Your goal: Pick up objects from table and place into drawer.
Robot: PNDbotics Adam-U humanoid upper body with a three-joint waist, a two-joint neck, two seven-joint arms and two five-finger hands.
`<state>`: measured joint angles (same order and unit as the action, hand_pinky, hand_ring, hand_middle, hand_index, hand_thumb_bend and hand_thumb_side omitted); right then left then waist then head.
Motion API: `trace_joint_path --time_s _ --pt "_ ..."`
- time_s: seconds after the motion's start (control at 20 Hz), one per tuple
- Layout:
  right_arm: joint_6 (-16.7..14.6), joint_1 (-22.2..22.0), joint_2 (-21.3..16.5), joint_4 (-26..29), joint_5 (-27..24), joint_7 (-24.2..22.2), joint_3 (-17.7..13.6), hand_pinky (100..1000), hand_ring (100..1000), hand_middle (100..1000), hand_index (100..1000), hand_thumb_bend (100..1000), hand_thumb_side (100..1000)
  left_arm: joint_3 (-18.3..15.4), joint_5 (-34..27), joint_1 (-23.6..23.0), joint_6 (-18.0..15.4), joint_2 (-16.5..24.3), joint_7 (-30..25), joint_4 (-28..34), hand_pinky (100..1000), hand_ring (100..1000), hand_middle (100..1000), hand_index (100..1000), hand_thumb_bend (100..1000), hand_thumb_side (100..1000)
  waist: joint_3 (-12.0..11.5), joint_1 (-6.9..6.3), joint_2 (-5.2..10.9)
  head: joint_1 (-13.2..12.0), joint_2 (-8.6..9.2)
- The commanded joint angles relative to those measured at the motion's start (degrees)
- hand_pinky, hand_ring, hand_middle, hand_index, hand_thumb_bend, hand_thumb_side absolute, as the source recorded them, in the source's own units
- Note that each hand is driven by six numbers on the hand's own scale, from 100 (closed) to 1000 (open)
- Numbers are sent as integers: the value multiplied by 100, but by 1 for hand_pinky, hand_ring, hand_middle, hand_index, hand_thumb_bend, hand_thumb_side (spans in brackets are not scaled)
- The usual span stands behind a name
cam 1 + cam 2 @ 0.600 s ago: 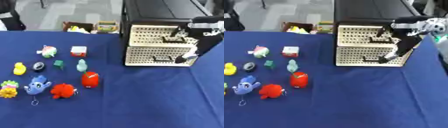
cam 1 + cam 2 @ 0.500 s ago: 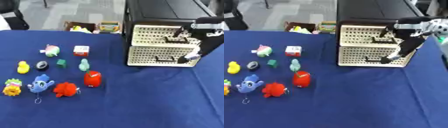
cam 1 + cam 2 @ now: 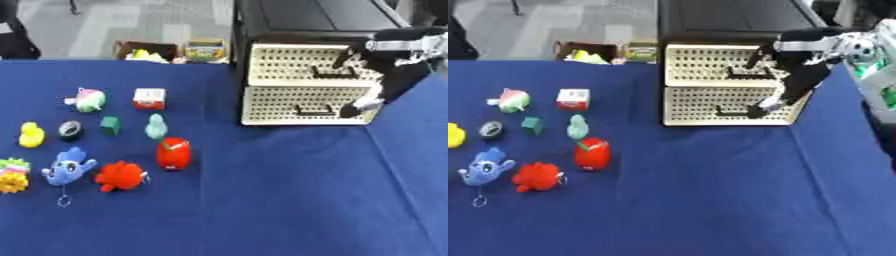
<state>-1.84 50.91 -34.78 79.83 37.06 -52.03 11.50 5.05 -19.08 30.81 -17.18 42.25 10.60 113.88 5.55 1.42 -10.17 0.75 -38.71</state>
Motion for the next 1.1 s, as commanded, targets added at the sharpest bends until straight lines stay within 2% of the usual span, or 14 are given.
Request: trace_joint_path --time_s 0.05,0.45,1.1 --pt "25 114 -76 5 79 7 -96 100 152 100 876 693 507 -35 -27 74 -2 108 -25 71 629 833 691 819 100 734 14 -8 100 118 -62" --pt "59 178 -30 -70 198 7 -81 100 154 100 879 693 509 -32 -23 67 13 97 -25 71 629 834 691 818 100 739 22 9 88 203 -101" --pt "139 332 72 -219 443 7 3 100 157 100 883 691 507 -19 14 43 20 68 -35 71 629 837 692 817 100 743 -14 -27 49 133 58"
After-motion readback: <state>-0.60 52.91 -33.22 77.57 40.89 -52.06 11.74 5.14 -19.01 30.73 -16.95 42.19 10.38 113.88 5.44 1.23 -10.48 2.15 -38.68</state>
